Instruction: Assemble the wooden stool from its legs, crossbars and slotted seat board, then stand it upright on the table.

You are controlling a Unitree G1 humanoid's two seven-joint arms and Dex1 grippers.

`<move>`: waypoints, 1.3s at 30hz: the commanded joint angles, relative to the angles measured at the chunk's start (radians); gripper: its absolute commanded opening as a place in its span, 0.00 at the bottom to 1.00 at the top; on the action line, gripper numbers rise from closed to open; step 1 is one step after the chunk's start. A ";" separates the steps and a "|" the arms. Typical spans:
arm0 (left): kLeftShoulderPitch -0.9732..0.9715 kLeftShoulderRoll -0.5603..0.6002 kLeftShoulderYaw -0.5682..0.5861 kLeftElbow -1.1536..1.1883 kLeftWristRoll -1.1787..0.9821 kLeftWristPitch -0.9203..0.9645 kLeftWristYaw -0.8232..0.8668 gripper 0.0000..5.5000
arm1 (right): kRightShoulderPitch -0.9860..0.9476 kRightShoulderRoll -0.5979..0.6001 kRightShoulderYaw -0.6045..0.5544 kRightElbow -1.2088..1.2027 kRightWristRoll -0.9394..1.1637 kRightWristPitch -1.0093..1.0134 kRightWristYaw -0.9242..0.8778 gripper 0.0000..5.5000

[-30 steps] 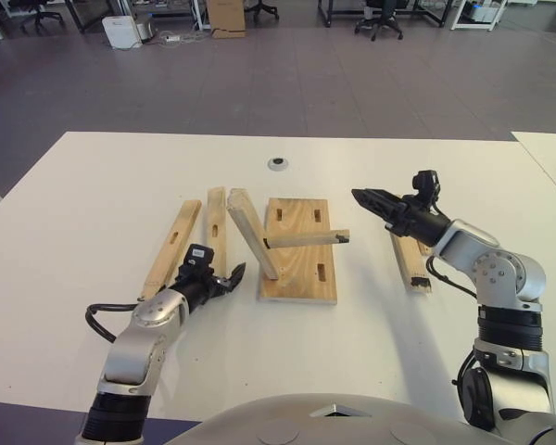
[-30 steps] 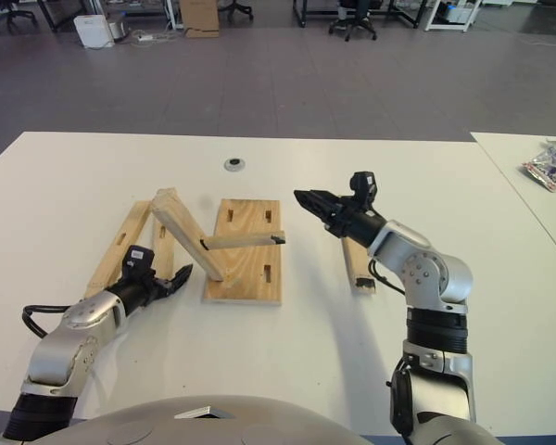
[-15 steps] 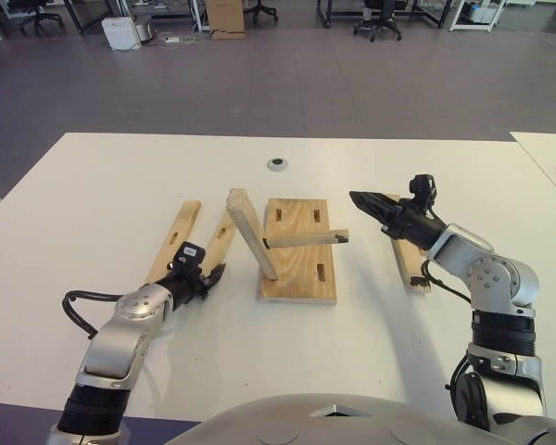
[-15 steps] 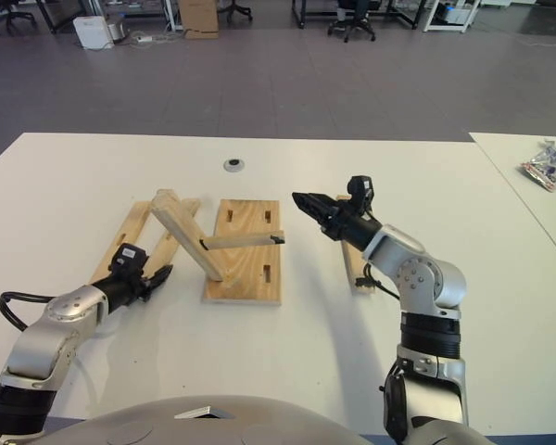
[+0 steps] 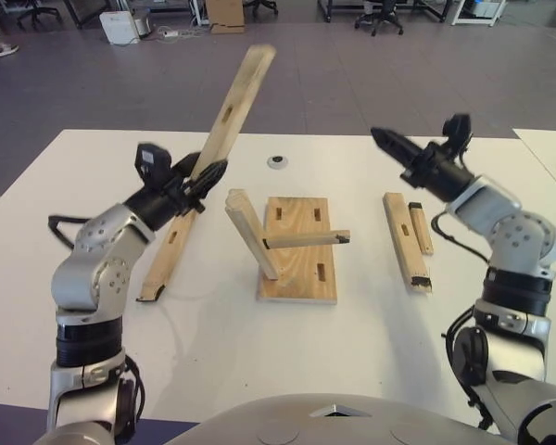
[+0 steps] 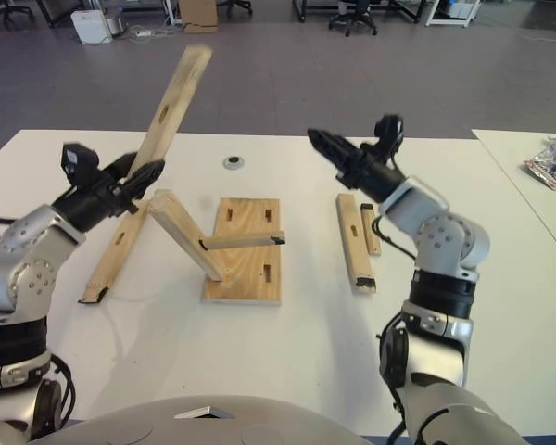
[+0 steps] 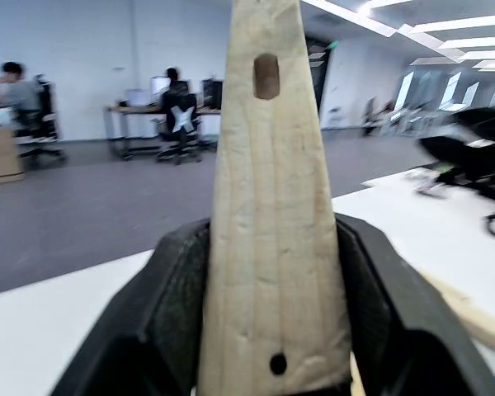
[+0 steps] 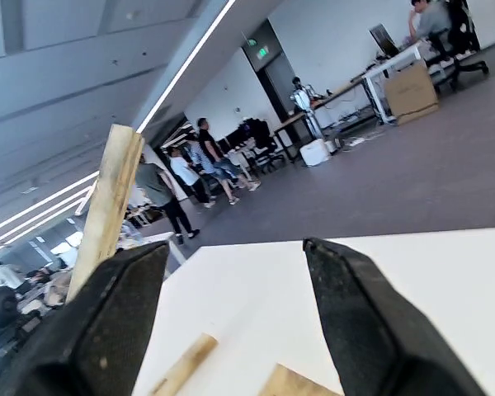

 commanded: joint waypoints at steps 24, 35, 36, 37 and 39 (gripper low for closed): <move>-0.134 0.203 0.007 0.040 -0.538 0.344 -0.257 0.38 | -0.335 -0.014 0.096 0.104 0.383 0.219 0.097 0.54; -0.142 0.174 0.019 0.058 -0.489 0.299 -0.197 0.38 | -0.355 -0.019 0.106 0.123 0.335 0.187 0.091 0.38; -0.140 0.170 0.027 0.063 -0.493 0.298 -0.190 0.38 | -0.360 -0.019 0.104 0.127 0.329 0.178 0.086 0.38; -0.143 0.163 0.041 0.073 -0.493 0.290 -0.175 0.38 | -0.373 -0.020 0.098 0.142 0.316 0.160 0.076 0.38; -0.166 0.150 0.071 0.091 -0.496 0.264 -0.144 0.49 | -0.421 -0.032 0.073 0.193 0.284 0.105 0.054 0.38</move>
